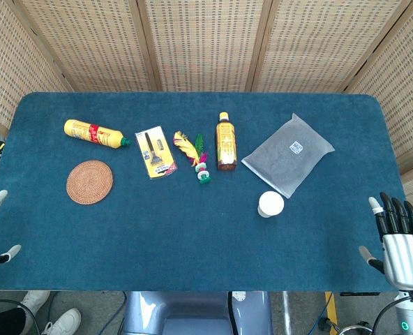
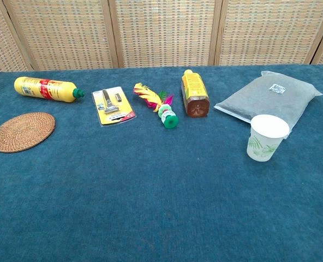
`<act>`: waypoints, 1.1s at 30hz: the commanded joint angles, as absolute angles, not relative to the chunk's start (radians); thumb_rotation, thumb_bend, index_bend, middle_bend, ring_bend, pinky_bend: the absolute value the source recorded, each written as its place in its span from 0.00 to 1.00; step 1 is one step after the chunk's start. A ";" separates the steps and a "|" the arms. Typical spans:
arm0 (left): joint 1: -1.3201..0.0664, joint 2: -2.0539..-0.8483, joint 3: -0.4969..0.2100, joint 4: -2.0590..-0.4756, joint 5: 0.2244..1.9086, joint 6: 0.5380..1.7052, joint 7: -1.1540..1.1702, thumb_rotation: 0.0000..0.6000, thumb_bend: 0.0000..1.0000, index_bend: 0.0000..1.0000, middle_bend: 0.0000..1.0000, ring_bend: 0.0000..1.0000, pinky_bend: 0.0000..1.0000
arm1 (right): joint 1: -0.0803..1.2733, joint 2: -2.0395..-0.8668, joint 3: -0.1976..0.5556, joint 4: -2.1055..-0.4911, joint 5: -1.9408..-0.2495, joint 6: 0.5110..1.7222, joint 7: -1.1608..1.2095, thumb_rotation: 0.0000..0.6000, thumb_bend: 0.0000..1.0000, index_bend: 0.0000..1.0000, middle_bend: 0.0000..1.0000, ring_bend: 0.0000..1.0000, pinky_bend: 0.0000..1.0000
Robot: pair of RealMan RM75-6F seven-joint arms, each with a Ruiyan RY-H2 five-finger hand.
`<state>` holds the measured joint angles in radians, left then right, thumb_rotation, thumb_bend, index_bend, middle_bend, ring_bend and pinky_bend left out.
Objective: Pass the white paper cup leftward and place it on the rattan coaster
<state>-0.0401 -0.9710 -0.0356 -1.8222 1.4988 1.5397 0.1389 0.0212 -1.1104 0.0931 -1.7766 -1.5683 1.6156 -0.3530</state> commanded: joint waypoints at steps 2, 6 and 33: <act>-0.040 -0.970 -0.035 -1.821 1.501 1.540 0.137 1.00 0.00 0.00 0.00 0.00 0.00 | 0.022 -1.109 0.091 -1.776 -1.566 1.610 -0.347 1.00 0.00 0.02 0.00 0.00 0.00; -0.041 -0.969 -0.035 -1.822 1.502 1.538 0.135 1.00 0.00 0.00 0.00 0.00 0.00 | 0.026 -1.105 0.090 -1.777 -1.562 1.599 -0.331 1.00 0.00 0.02 0.00 0.00 0.00; -0.096 -1.014 -0.059 -1.828 1.418 1.444 0.235 1.00 0.00 0.00 0.00 0.00 0.00 | 0.507 -1.193 0.175 -1.532 -1.339 0.845 -0.026 1.00 0.00 0.04 0.02 0.00 0.00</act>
<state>-0.0933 -1.0121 -0.0578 -1.8292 1.4206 1.4465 0.2321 0.4732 -1.1598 0.1675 -1.5651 -1.3738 0.8813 -0.0015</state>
